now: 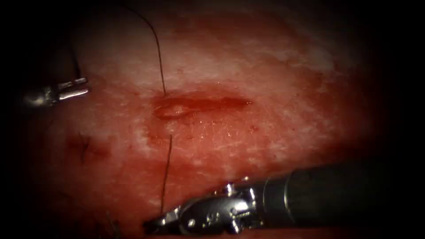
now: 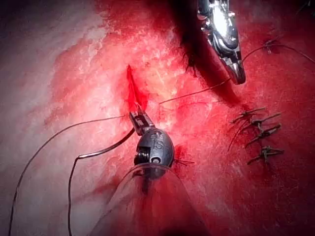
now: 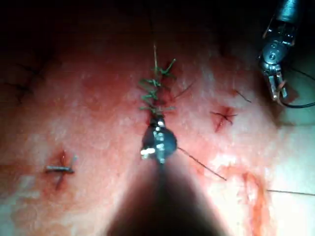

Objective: Wound Closure

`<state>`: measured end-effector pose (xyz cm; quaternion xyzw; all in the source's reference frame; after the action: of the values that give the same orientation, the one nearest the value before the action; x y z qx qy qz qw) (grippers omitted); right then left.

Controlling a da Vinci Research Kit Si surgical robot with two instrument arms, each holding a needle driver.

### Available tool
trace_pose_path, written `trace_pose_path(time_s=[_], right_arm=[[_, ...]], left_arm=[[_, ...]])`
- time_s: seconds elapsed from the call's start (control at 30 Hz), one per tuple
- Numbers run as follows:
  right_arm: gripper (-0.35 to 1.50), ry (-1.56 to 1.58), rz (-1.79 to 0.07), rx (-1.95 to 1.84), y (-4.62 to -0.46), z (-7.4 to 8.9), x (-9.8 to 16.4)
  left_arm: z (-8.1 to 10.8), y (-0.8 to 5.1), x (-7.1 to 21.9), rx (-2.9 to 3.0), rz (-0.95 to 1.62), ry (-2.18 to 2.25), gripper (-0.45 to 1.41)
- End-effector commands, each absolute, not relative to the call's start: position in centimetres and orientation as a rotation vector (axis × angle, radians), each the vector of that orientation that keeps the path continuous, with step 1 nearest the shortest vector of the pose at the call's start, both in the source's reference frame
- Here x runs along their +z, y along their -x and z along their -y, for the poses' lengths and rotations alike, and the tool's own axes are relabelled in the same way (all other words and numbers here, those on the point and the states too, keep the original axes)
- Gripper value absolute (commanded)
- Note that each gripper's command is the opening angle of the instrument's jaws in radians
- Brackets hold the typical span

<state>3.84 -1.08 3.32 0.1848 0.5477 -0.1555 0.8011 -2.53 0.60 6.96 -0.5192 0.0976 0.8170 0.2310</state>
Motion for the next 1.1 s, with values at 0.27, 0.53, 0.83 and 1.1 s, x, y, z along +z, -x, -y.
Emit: trace_pose_path(time_s=[0.27, 0.53, 0.83, 1.1], right_arm=[[1.25, -0.185, -1.158, -0.196, -3.74, 0.6, 3.5], [1.28, -0.099, -1.094, -0.116, -3.65, 0.4, 4.1], [1.21, -0.111, -1.090, -0.143, -3.77, 0.3, 4.7], [-0.35, -0.113, -1.092, -0.136, -3.85, 0.3, 4.6]], left_arm=[[-0.5, 2.59, 7.0, 2.247, -0.264, 1.427, -0.45], [-0.5, 2.61, 7.0, 2.246, -0.264, 1.428, -0.45], [-0.5, 2.64, 7.0, 2.251, -0.258, 1.427, -0.45], [-0.5, 2.64, 7.0, 2.251, -0.258, 1.426, -0.45]])
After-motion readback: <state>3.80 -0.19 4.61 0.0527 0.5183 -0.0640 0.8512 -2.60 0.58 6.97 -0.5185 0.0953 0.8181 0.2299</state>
